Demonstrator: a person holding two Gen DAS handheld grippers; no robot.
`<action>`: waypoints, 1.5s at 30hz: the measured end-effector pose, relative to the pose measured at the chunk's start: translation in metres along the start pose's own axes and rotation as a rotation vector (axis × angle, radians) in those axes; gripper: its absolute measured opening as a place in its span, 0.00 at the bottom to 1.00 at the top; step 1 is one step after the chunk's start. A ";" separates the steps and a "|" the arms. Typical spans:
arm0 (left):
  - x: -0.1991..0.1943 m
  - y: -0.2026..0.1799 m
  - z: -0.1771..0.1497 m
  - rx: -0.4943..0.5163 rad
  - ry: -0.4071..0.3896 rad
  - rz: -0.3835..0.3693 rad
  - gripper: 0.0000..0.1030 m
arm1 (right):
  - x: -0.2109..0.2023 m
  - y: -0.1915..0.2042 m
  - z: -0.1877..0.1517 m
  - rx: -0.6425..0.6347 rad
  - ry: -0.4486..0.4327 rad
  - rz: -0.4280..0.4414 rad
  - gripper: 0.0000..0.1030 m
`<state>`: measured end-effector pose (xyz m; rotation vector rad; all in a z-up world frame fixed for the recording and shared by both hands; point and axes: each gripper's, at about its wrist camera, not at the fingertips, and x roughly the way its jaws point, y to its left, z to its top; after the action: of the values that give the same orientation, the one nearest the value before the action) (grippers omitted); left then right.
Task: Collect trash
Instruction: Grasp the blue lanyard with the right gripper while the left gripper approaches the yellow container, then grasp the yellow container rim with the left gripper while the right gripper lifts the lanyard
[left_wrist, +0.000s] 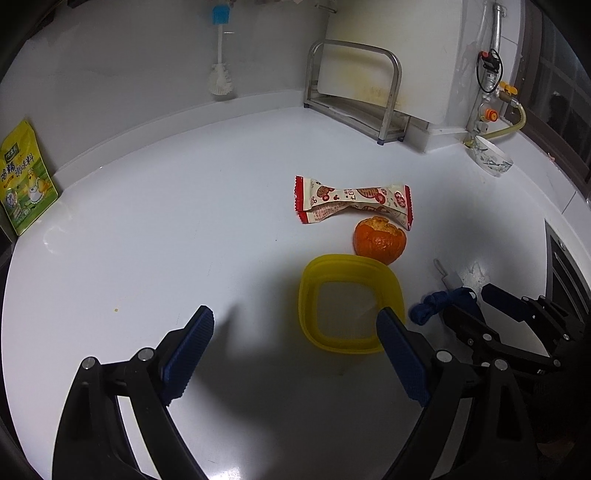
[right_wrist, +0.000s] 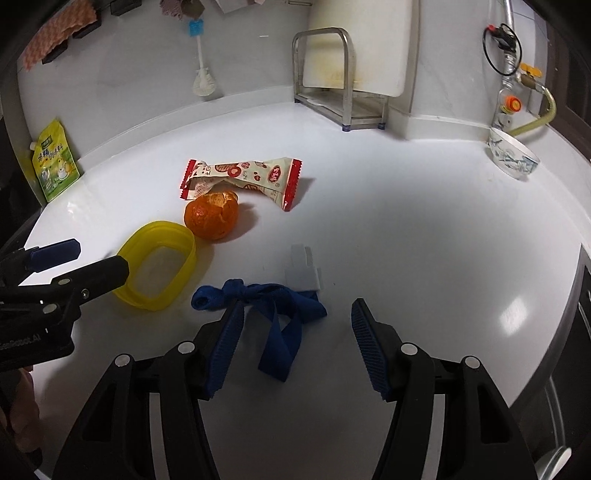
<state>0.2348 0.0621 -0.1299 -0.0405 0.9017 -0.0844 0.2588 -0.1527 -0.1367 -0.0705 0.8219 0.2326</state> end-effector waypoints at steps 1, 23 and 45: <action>0.000 0.000 0.000 0.000 0.001 -0.002 0.86 | 0.001 0.000 0.001 -0.002 -0.003 0.001 0.56; 0.010 -0.028 -0.004 0.022 0.002 -0.041 0.90 | -0.015 -0.041 -0.008 0.207 -0.062 0.016 0.07; 0.015 -0.036 -0.003 0.056 0.012 -0.045 0.65 | -0.034 -0.039 -0.024 0.262 -0.085 0.013 0.07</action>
<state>0.2403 0.0250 -0.1410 -0.0082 0.9099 -0.1518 0.2284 -0.2008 -0.1289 0.1896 0.7620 0.1380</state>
